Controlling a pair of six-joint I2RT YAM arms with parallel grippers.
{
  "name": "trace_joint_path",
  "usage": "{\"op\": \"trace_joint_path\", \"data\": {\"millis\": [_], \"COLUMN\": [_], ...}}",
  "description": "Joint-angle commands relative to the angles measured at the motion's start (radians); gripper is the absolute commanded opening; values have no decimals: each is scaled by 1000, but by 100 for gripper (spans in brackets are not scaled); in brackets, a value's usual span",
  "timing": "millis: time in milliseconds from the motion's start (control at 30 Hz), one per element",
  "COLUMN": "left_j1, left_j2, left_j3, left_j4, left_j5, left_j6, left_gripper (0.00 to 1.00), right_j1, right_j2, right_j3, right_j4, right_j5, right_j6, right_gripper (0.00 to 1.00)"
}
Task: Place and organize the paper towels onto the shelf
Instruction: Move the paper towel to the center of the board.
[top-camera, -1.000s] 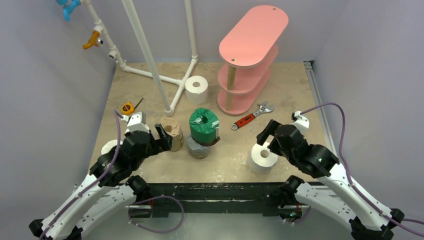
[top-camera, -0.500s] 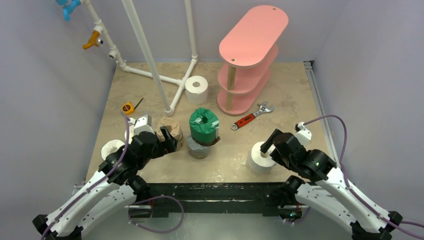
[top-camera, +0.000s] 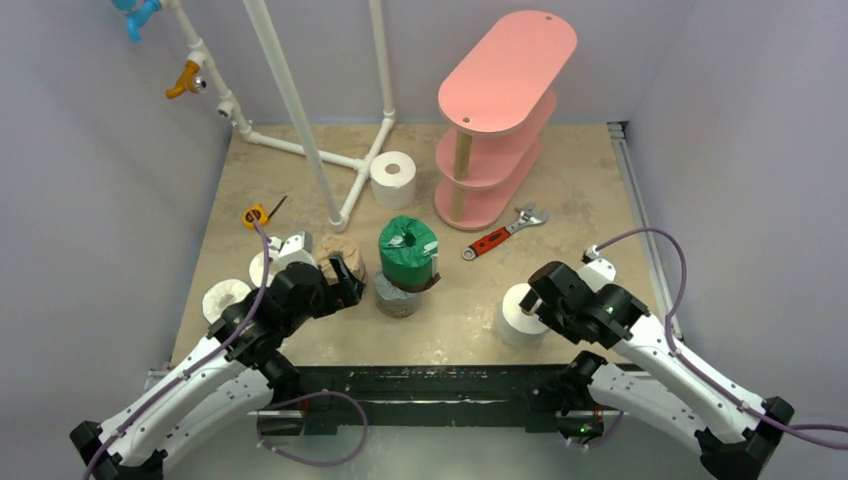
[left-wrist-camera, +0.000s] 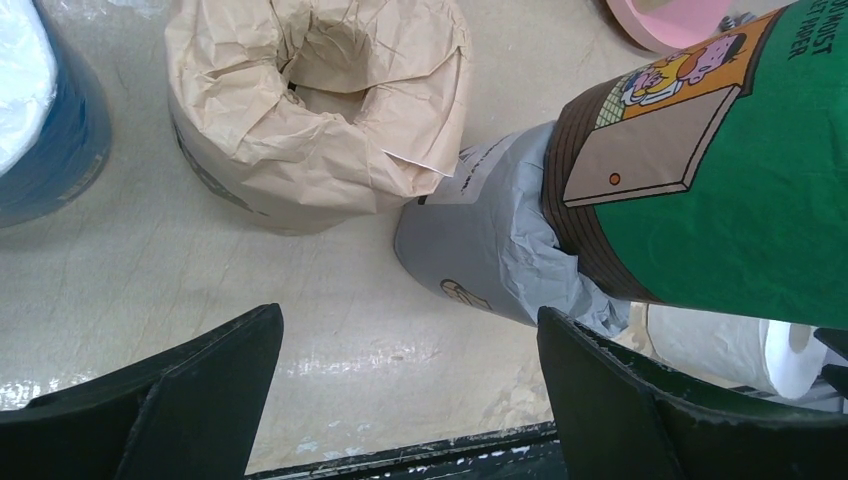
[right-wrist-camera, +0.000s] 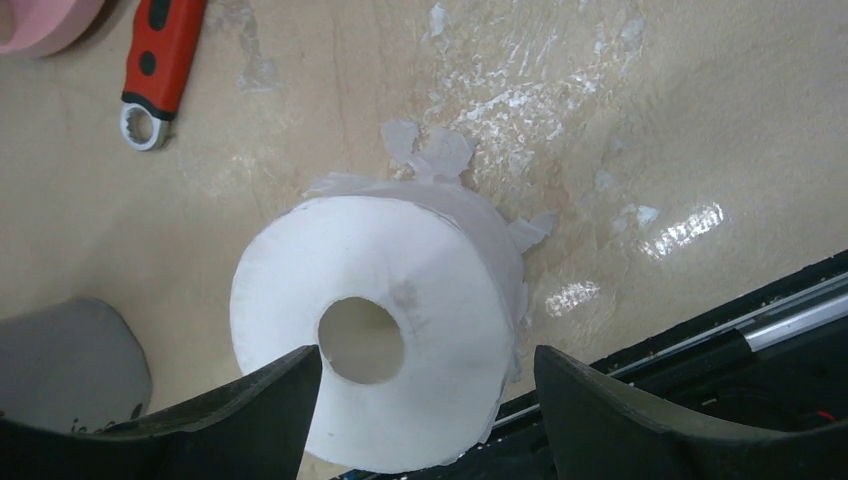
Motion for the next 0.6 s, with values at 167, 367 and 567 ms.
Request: {"op": "trace_joint_path", "data": {"millis": [167, 367, 567], "left_j1": [-4, -4, -4], "left_j2": [-63, -41, -39], "left_j3": [-6, 5, 10], "left_j4": [2, 7, 6], "left_j5": [-35, -26, -21], "left_j6": [-3, -3, -10], "left_gripper": [98, 97, 96], "right_j1": [-2, -2, -1], "right_j2": [41, 33, 52], "right_j3": [-1, -43, -46], "right_j4": [-20, 33, 35], "right_j5": [17, 19, 10], "right_j6": [39, 2, 3], "right_gripper": [76, 73, 69]}}
